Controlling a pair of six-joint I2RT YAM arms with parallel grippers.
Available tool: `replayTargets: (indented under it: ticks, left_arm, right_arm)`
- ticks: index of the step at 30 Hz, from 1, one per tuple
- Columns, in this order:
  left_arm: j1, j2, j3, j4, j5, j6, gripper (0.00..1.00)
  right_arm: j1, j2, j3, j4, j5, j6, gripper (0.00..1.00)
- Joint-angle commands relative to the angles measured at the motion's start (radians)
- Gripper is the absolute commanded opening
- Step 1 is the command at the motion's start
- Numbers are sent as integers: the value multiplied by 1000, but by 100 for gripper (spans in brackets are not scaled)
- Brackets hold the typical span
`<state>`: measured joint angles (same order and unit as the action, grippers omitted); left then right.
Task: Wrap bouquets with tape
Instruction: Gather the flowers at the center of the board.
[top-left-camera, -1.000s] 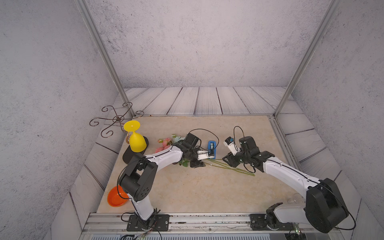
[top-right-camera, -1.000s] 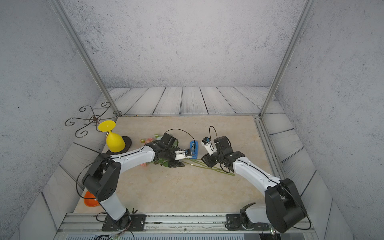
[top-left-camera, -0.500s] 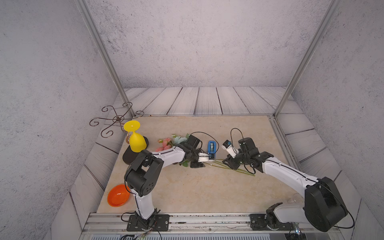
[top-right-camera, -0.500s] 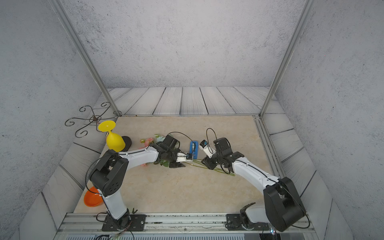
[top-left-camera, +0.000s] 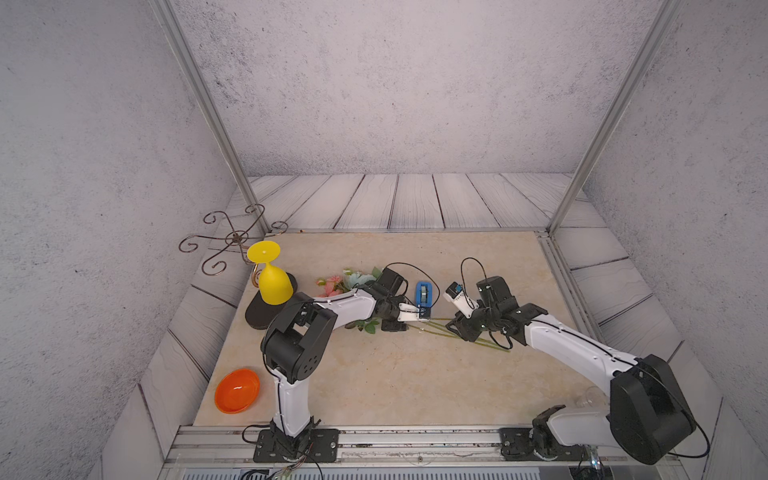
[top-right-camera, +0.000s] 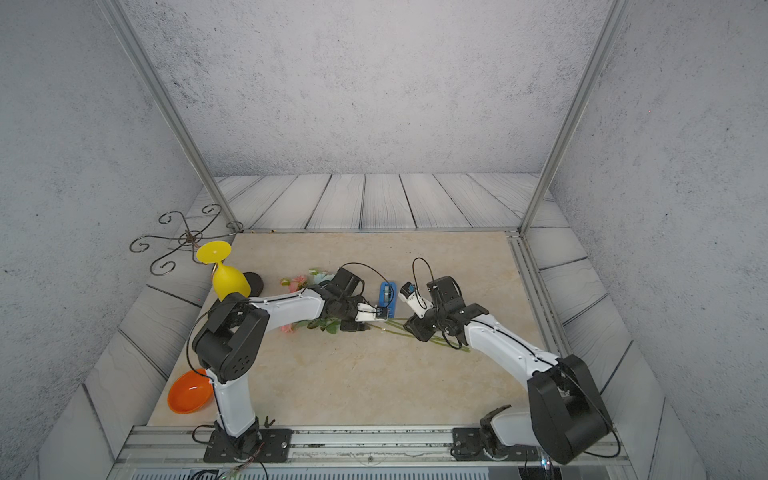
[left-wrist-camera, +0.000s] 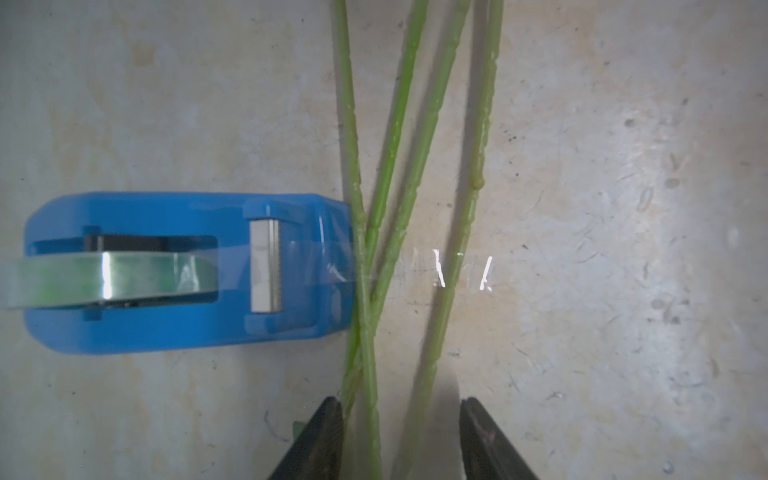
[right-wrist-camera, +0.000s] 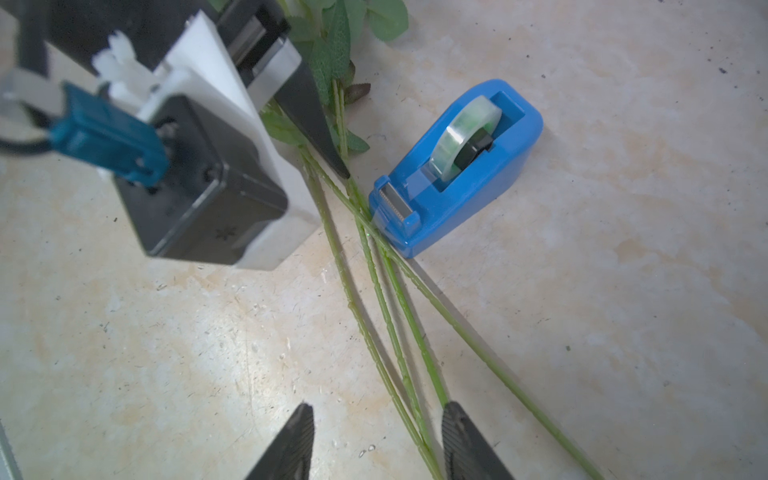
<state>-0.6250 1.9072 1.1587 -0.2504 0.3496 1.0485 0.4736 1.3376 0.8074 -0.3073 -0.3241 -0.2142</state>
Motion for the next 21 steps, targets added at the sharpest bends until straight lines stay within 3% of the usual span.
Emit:
replayTargets:
  ticks: [1,10,21]
  left_arm:
    - [-7,29,38,-9,-20,18,50]
    - [-8,76,101,-75,45,18,48]
    - [-12,71,57,-57,75,-5,36]
  right_arm:
    - [1,-14,-12,-23,-22,4,52]
    - [1,-14,-14,-42,-26,-6,51]
    - [2,12,1,-51,2,-16,50]
